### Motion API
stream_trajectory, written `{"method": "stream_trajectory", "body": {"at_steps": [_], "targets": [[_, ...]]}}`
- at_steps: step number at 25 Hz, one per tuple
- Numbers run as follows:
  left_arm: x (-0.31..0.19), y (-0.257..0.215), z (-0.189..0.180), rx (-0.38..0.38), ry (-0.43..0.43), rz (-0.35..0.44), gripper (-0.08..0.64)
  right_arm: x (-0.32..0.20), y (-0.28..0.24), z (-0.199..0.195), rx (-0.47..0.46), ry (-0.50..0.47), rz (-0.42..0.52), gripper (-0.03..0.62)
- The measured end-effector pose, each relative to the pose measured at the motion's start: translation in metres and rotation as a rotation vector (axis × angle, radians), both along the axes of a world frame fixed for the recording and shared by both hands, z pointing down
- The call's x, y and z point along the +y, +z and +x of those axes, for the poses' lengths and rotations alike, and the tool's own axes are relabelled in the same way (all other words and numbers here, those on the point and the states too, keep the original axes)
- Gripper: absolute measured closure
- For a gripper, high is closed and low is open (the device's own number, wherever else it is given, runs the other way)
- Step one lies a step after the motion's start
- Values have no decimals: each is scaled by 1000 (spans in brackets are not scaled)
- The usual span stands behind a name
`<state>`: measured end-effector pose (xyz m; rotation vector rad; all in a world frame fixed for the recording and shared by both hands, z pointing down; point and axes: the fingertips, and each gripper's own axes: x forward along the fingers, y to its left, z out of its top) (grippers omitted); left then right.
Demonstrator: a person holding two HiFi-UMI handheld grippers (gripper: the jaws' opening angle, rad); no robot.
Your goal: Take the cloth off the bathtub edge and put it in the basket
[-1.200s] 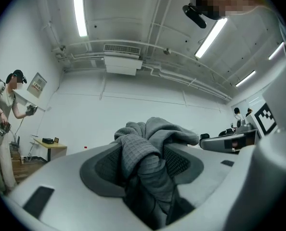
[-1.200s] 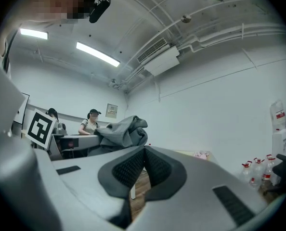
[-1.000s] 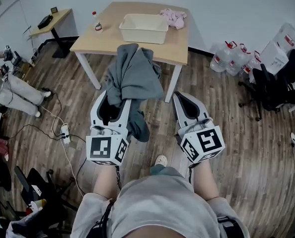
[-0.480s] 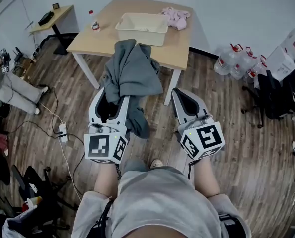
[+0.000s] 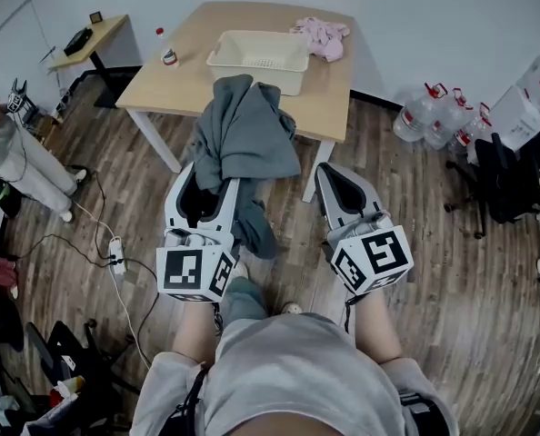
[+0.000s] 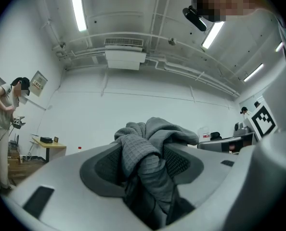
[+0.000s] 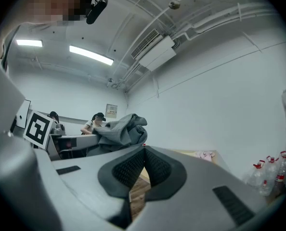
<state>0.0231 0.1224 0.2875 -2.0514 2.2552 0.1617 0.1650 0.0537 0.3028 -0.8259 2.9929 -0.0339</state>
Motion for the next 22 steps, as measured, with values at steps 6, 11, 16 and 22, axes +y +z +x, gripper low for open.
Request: {"method": "stream_trajectory", "body": {"at_steps": [6,11,16,22], "targets": [[-43,-1,-38,-10,53,-7,304,-37,-2,-36,-12,55,-10,586],[-78,-3,-71,-15,107,-8,304,-67,-4,-71,-25,99,-12,586],[-108,-3,-104,-24,147,-17,304,-91,-4,-102,-24,138,-18,586],[-139,-2,-138,-32,186,-20,304,-114,-6,-134,-25,171,-9,586]]}}
